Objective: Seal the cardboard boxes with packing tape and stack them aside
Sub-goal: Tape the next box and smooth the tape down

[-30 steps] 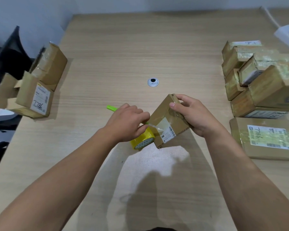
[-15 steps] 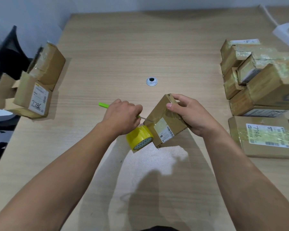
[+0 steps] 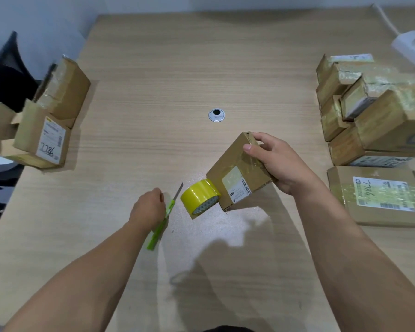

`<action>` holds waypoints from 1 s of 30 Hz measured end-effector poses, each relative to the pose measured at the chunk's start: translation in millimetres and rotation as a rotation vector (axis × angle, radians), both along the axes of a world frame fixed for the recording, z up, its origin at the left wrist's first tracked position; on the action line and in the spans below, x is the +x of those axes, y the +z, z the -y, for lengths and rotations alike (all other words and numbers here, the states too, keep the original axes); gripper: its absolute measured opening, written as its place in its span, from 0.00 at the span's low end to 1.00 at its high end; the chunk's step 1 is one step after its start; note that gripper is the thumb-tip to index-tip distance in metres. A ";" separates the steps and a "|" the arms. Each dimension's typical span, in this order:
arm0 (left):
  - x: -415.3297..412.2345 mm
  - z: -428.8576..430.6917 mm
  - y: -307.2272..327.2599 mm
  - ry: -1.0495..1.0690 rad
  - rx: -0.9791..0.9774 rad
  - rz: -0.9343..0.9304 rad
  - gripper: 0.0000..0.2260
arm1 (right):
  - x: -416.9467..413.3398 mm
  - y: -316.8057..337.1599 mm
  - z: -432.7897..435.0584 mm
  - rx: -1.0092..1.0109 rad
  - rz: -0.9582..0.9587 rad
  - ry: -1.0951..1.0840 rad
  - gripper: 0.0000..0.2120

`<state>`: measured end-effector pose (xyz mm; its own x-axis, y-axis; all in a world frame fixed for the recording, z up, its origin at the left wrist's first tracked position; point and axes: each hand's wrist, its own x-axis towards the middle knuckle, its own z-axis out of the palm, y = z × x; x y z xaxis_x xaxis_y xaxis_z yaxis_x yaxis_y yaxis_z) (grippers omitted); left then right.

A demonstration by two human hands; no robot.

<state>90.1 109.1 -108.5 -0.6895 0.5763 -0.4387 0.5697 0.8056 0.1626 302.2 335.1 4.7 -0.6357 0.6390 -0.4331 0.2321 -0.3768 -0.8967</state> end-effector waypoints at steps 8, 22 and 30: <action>10.4 -12.9 24.0 0.246 0.386 0.072 0.03 | -2.3 -1.0 -0.3 -0.003 0.001 0.000 0.11; 42.7 -94.2 61.2 0.023 0.300 0.649 0.03 | -0.6 1.2 1.0 0.011 0.007 0.006 0.14; 41.2 -91.4 61.8 0.073 0.342 0.617 0.09 | 7.7 -4.2 -1.0 0.009 -0.021 -0.074 0.08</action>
<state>131.3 200.4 -46.7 -0.4153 0.7134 -0.5644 0.2384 0.6841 0.6893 309.9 336.1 0.6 -0.5954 0.6884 -0.4142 0.1850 -0.3842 -0.9045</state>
